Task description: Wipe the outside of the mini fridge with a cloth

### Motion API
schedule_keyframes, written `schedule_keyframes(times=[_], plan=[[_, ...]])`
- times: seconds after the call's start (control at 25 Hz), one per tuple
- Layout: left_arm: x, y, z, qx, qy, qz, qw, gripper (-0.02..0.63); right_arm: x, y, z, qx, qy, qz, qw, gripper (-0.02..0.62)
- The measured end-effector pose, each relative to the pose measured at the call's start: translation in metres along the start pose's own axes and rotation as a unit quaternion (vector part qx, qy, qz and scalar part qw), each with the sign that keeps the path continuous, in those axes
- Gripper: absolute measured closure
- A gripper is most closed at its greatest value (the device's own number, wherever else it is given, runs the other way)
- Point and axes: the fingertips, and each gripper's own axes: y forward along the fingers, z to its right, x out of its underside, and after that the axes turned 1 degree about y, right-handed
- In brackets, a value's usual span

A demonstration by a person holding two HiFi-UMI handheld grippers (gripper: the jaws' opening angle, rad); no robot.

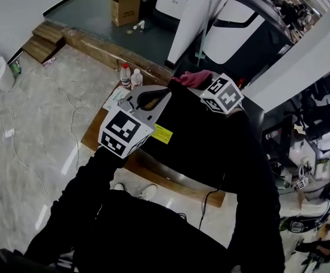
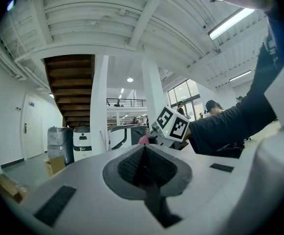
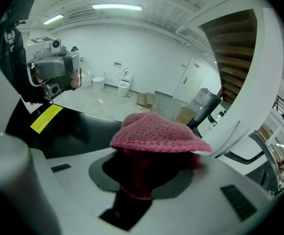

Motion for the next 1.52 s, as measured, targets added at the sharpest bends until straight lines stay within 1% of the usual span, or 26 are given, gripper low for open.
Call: schedule_keyframes(times=[0.16,0.28,0.36,0.6,0.84,1.08,1.16,1.24,1.4,1.52], plan=[[-0.005,-0.019,0.014,0.018,-0.001,0.001,0.9998,0.601,-0.003,-0.014,-0.032,-0.024,0.017,-0.007,1.000,0.483],[-0.008,-0.035,0.022,0.037,-0.006,0.007,0.9993,0.601,-0.008,-0.024,-0.059,-0.054,0.036,-0.012,0.998,0.483],[-0.008,-0.044,0.028,0.044,-0.008,0.006,0.9990,0.601,-0.010,-0.030,-0.079,-0.069,0.039,-0.021,0.997,0.483],[-0.010,-0.070,0.050,0.072,-0.008,0.002,0.9974,0.601,-0.016,-0.050,-0.129,-0.085,0.038,-0.044,0.995,0.482],[-0.008,-0.095,0.068,0.095,-0.011,0.005,0.9954,0.601,-0.025,-0.062,-0.183,-0.106,0.043,-0.047,0.992,0.482],[-0.009,-0.106,0.083,0.113,-0.020,0.003,0.9934,0.601,-0.029,-0.078,-0.217,-0.127,0.049,-0.047,0.990,0.481],[-0.009,-0.107,0.088,0.117,-0.022,0.004,0.9929,0.601,-0.030,-0.084,-0.218,-0.116,0.042,-0.041,0.992,0.477],[-0.013,-0.105,0.092,0.117,-0.020,0.010,0.9929,0.601,-0.028,-0.094,-0.209,-0.089,0.038,-0.033,0.995,0.476],[-0.031,-0.090,0.101,0.114,-0.017,0.019,0.9931,0.601,-0.017,-0.130,-0.177,-0.043,0.040,-0.019,0.998,0.474],[-0.048,-0.070,0.114,0.114,-0.013,0.027,0.9931,0.601,-0.004,-0.163,-0.143,-0.009,0.040,-0.015,0.999,0.474]])
